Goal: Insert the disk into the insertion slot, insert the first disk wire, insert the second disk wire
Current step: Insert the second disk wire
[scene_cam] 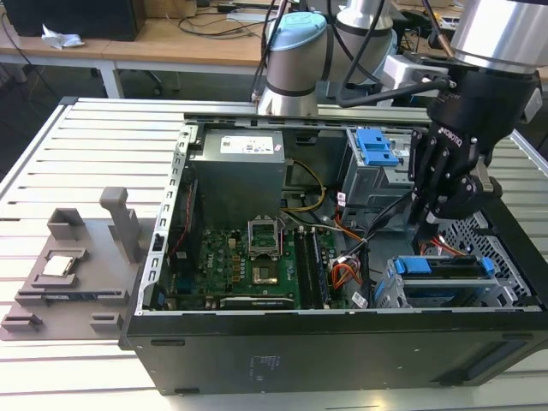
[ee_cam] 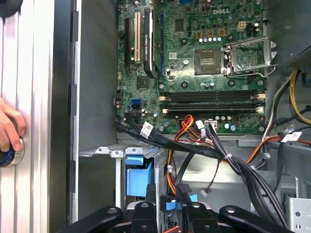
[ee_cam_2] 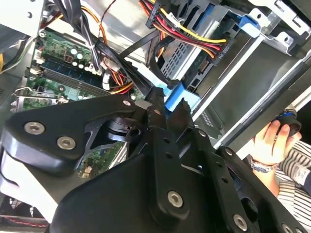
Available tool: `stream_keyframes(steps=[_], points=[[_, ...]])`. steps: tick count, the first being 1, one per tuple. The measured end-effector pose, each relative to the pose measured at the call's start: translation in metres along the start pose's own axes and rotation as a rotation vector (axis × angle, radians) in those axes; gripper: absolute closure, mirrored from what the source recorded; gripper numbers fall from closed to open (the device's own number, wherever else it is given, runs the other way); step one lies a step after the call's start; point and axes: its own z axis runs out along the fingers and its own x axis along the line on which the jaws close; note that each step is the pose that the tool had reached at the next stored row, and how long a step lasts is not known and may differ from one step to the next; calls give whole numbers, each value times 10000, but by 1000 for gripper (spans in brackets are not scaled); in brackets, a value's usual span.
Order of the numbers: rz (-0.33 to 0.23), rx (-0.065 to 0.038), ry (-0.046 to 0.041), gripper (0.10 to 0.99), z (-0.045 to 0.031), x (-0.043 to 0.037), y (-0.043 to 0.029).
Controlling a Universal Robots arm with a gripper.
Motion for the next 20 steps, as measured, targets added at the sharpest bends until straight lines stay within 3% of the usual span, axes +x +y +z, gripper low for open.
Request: stream_keyframes(steps=[2,6,7,10,11,16,20], points=[[-12,8,211,784,33,-32,-2],[-15,10,285,784,96,-76,-10],[-12,11,356,784,112,-82,-15],[14,14,774,784,114,-83,-23],[28,17,1005,784,116,-84,-33],[26,0,1044,784,168,-97,-125],[28,-1,1059,804,168,-98,-127]])
